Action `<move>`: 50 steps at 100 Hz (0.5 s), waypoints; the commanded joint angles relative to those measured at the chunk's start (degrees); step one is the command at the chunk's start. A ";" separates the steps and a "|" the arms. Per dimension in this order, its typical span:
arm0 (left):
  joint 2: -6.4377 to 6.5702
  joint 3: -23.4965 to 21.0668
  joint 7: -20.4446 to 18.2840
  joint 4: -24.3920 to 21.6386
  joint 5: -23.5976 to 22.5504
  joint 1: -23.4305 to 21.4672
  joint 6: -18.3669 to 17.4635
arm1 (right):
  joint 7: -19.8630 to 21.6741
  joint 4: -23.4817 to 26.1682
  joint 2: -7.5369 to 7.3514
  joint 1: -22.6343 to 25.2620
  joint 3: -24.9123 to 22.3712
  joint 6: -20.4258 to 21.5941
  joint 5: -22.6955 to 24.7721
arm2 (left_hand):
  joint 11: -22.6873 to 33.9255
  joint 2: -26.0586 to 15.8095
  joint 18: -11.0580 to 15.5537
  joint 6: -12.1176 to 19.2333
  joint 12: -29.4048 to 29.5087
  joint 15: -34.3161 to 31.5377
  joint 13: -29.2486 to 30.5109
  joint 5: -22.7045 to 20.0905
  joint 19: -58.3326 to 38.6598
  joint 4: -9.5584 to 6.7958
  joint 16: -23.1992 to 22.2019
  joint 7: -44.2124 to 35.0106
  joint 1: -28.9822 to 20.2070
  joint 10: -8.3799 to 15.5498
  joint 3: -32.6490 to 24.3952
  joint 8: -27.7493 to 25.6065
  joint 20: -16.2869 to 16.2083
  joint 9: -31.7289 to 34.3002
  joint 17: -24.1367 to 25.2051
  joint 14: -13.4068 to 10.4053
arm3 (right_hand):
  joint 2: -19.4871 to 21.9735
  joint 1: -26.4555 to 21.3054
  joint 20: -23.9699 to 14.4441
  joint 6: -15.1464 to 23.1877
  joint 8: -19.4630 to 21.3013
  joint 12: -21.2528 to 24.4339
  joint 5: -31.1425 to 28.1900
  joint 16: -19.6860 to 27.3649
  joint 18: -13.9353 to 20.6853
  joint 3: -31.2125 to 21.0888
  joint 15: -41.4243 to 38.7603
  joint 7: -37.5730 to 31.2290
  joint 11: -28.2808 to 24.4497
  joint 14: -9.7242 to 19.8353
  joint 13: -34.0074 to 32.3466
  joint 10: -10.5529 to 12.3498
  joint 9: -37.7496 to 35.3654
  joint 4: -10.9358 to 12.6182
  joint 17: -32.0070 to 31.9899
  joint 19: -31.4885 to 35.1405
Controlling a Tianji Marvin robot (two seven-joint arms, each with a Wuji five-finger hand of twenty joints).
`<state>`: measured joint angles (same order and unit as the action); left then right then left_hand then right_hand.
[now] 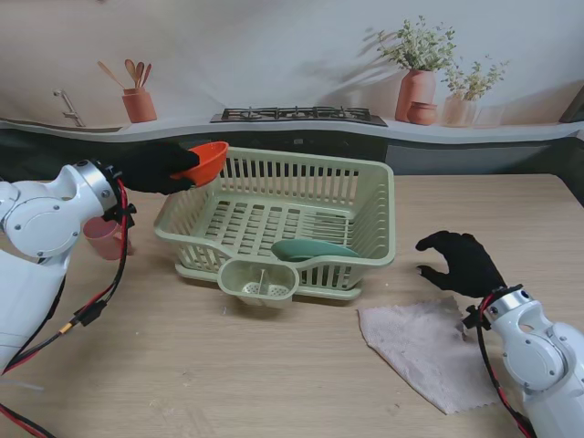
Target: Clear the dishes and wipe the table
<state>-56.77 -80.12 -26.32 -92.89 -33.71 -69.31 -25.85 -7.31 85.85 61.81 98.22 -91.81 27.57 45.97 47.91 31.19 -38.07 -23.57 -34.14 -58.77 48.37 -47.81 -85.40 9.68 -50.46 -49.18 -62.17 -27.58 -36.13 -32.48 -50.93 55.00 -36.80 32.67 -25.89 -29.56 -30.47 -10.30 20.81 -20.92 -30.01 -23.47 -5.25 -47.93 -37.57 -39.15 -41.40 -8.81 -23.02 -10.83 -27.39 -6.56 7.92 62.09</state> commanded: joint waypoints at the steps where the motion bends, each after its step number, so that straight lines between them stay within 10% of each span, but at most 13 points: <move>1: -0.45 0.91 -1.20 -0.18 0.36 1.48 0.43 | 0.47 -0.06 0.19 0.09 -0.10 0.39 0.07 | 1.08 -2.78 -1.34 5.69 0.91 -3.53 3.57 -0.67 -0.74 -1.31 -1.44 -3.48 -6.77 -3.64 -7.24 -0.02 0.59 0.21 0.15 4.79 | 0.95 -0.62 -0.70 0.05 -0.25 -0.22 -0.18 -0.17 2.11 -0.42 -0.46 -0.18 -0.46 0.77 0.84 0.66 -0.18 2.50 -0.67 -0.09; 50: -1.12 12.27 -3.72 3.36 4.06 9.59 6.88 | 0.15 -0.41 0.17 0.04 -0.19 0.62 0.41 | 1.11 -2.93 -1.17 5.74 0.88 -3.46 3.49 -0.56 -0.74 -1.39 -1.38 -3.33 -6.89 -3.59 -6.84 0.04 0.69 0.08 0.25 4.59 | 0.96 -0.64 -0.71 -0.02 -0.23 -0.23 -0.22 -0.17 2.10 -0.35 -0.46 -0.20 -0.49 0.78 0.83 0.61 -0.22 2.51 -0.64 -0.08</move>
<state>-57.06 -68.60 -29.05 -89.59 -30.05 -61.12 -19.16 -7.75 85.47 61.87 98.19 -92.08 27.87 46.18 47.91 31.19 -38.07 -23.57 -34.13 -58.77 48.37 -47.81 -85.39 9.68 -50.46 -49.18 -62.17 -27.58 -36.13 -32.45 -50.93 54.99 -36.77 32.68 -25.89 -29.56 -30.47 -10.30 20.81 -20.92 -30.02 -23.47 -5.25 -47.93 -37.57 -39.15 -41.40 -8.81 -23.02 -10.83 -27.39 -6.56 7.92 62.09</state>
